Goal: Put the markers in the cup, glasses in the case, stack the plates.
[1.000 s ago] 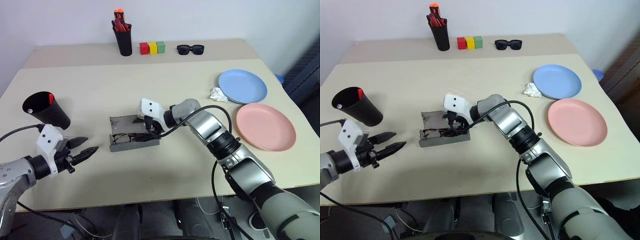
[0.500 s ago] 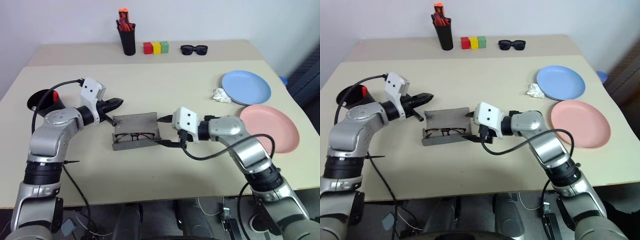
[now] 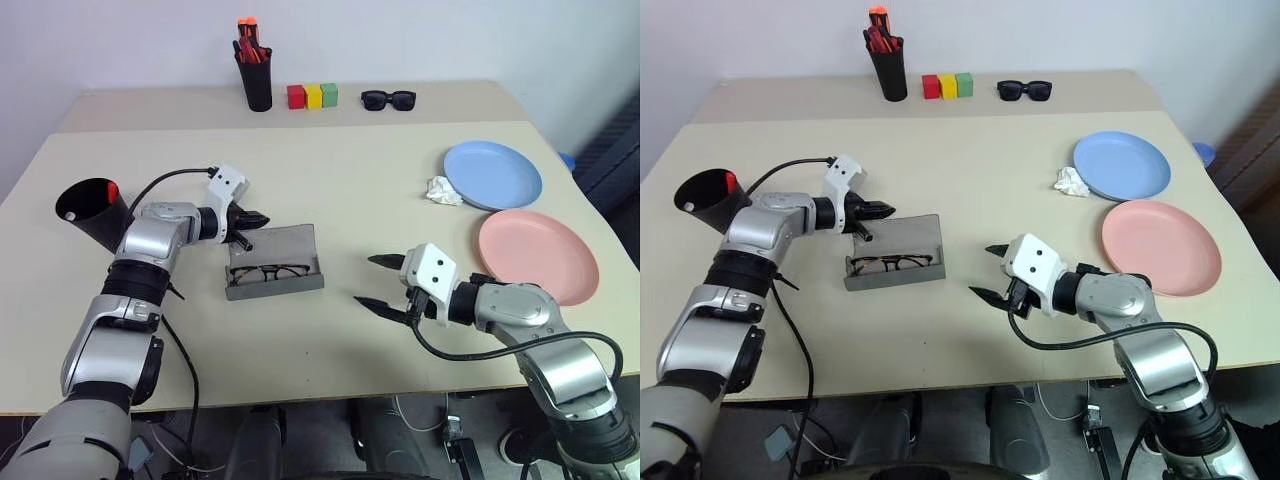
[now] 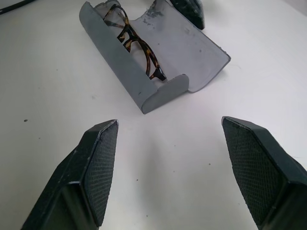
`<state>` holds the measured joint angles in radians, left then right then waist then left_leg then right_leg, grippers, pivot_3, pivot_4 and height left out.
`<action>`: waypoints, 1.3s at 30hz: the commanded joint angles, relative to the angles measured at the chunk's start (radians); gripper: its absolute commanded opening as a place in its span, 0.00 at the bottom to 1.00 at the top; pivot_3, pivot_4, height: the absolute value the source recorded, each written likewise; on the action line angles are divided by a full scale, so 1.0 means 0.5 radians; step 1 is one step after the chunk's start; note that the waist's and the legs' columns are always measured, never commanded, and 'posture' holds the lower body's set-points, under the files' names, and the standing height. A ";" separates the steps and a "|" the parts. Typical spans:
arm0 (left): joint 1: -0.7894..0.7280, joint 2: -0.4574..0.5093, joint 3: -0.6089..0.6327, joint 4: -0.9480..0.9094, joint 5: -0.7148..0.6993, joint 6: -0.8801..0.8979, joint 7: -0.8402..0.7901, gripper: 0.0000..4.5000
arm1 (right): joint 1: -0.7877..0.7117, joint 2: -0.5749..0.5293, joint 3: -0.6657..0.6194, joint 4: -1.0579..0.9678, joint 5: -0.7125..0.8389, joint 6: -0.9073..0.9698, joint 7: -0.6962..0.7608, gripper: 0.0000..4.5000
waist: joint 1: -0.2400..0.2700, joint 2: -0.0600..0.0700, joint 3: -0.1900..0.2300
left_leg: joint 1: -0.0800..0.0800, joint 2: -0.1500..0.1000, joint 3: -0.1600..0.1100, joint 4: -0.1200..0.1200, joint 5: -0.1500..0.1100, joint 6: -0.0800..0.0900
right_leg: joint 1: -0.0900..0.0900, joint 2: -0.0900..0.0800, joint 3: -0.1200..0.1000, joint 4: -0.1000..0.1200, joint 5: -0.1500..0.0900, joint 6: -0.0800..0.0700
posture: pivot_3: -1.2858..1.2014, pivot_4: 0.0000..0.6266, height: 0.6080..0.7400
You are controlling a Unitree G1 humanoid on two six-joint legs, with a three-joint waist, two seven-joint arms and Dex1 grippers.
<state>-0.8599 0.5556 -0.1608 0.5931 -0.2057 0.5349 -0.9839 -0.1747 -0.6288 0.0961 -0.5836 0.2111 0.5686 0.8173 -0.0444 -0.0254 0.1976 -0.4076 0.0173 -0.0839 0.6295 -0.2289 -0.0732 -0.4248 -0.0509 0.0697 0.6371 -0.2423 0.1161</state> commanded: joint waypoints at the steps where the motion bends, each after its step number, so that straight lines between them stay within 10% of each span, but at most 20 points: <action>1: 0.059 0.087 0.014 -0.159 -0.038 0.011 -0.209 0.01 | -0.022 -0.029 -0.053 -0.056 0.033 -0.010 -0.026 0.78 | -0.002 0.000 0.000 | 0.000 0.000 0.000 0.000 0.000 0.000 | 0.000 0.000 0.000 0.000 0.000 0.000 | 0.52 0.24 1.00; 24: 1.016 0.534 0.234 -1.811 -0.625 0.518 -0.433 0.01 | -0.227 -0.029 0.059 0.285 -0.041 -0.181 -0.034 0.78 | -0.001 0.000 0.000 | 0.002 0.001 0.001 0.002 0.000 0.000 | 0.000 0.000 0.001 0.004 -0.001 -0.001 | 0.52 0.24 1.00; 39: 0.751 0.412 0.473 -1.334 -0.475 0.509 0.230 0.01 | -0.192 -0.020 0.047 0.234 -0.003 -0.161 -0.064 0.78 | -0.014 0.000 0.000 | 0.005 0.001 0.001 0.002 0.000 0.000 | 0.000 0.000 0.003 0.007 0.000 -0.001 | 0.52 0.24 1.00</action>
<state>-0.4846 0.7456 0.0758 -0.0920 -0.4793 0.8020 -0.8922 -0.2710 -0.6433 0.1395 -0.4264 0.1931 0.4944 0.7909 -0.0517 -0.0253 0.1975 -0.4050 0.0177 -0.0833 0.6300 -0.2289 -0.0732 -0.4247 -0.0505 0.0712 0.6414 -0.2427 0.1155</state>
